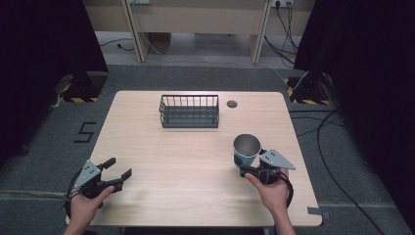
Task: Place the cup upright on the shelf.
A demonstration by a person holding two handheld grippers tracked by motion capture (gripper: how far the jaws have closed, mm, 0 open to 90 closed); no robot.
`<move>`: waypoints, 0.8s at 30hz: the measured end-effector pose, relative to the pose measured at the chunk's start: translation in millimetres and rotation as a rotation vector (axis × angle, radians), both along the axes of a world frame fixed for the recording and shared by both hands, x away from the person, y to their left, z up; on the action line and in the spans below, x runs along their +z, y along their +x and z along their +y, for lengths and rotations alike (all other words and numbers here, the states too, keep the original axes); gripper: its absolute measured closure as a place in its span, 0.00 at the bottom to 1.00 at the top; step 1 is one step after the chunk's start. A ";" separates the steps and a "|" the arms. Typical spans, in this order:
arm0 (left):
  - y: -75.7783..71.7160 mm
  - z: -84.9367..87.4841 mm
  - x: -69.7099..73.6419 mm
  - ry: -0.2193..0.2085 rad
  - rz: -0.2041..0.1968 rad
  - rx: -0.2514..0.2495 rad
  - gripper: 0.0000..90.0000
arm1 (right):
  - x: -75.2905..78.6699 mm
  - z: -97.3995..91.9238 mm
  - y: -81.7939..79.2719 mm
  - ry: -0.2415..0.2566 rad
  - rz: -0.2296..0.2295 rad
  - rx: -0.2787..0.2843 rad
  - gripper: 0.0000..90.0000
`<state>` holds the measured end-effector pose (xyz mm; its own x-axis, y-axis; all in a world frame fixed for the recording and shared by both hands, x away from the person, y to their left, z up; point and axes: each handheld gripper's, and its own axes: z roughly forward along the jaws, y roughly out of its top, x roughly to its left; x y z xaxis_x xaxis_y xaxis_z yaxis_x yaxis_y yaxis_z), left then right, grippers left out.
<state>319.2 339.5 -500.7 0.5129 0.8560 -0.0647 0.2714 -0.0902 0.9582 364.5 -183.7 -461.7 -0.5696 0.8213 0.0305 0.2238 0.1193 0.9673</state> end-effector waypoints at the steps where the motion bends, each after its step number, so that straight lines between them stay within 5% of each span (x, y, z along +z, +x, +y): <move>1: 0.0 0.0 0.0 0.000 0.000 0.000 0.20 | 0.1 0.6 0.3 0.000 0.001 0.000 0.20; 24: -0.1 -0.1 0.2 -0.001 -0.003 -0.001 0.20 | 5.8 14.4 14.0 0.011 -0.009 0.016 0.20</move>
